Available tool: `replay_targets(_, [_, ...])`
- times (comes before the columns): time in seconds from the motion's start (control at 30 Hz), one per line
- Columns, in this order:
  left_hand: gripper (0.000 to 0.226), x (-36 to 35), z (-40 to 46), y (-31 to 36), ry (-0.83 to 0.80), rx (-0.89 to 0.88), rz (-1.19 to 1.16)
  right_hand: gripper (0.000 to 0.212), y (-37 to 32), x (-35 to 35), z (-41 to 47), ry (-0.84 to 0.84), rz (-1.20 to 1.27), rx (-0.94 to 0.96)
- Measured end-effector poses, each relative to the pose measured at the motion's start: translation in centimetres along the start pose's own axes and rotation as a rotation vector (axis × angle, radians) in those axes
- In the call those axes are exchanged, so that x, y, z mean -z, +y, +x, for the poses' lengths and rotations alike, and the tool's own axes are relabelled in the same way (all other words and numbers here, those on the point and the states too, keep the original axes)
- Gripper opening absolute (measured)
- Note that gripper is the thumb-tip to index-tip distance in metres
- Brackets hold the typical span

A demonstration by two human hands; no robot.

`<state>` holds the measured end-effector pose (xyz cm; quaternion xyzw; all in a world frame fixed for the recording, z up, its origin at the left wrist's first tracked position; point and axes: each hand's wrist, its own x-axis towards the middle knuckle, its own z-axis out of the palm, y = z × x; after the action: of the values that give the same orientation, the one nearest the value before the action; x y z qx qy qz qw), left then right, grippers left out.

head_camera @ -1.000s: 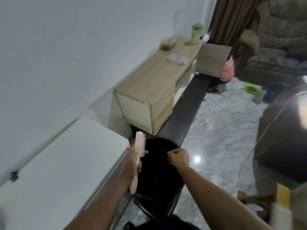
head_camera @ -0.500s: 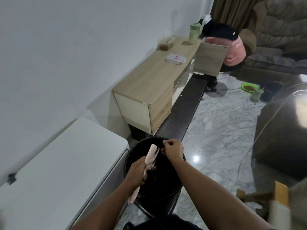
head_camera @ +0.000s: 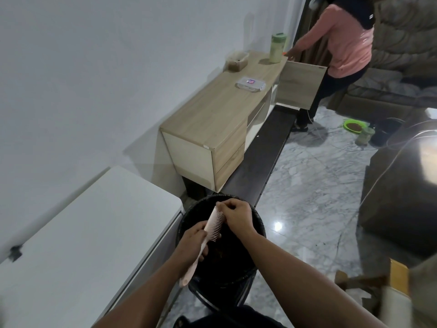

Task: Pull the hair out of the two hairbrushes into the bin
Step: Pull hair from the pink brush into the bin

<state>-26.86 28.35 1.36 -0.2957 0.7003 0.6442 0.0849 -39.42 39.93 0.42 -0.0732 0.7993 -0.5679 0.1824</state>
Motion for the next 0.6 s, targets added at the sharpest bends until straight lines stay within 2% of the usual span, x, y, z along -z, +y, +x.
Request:
replay_targets(0.07, [0.045, 0.4, 0.0, -0.5, -0.017, 0.013, 0.015, 0.019, 0.8, 0.3, 0.4, 0.074, -0.019, -0.109])
replay_targets(0.17, [0.043, 1.1, 0.2, -1.1, 0.025, 0.024, -0.116, 0.028, 2.8, 2.2, 1.0, 0.181, 0.014, -0.348])
replay_targets(0.27, [0.044, 2.4, 0.7, -1.3, 0.086, 0.075, -0.350, 0.046, 4.4, 4.2, 1.0, 0.165, -0.081, -0.407])
replay_targets(0.3, [0.045, 2.7, 0.8, -1.2, 0.099, 0.103, -0.447, 0.044, 4.5, 4.2, 0.7, 0.141, -0.087, -0.397])
replay_targets(0.37, [0.047, 2.8, 0.9, -0.9, 0.120, 0.145, -0.570, 0.018, 3.6, 3.3, -0.3, 0.041, -0.043, -0.350])
replay_targets(0.4, [0.047, 2.5, 1.0, -0.8, 0.136, 0.157, -0.589, 0.012, 2.8, 2.6, -0.8, -0.039, -0.021, -0.284])
replay_targets(0.47, [0.039, 1.5, 1.2, -0.3, 0.137, 0.182, -0.622, 0.037, 1.4, 0.4, -2.0, -0.172, -0.039, -0.092])
replay_targets(0.5, [0.036, 0.9, 1.1, 0.3, 0.097, 0.198, -0.669, 0.041, 0.6, -0.6, -2.7, -0.211, -0.051, -0.010])
replay_targets(0.53, [0.039, 0.4, 1.2, 0.5, 0.073, 0.206, -0.697, 0.039, 0.0, -1.4, -3.4, -0.216, -0.060, 0.053])
replay_targets(0.6, [0.046, 0.0, 1.2, 1.1, 0.066, 0.193, -0.689, 0.021, -0.5, -2.2, -4.2, -0.161, -0.069, 0.121])
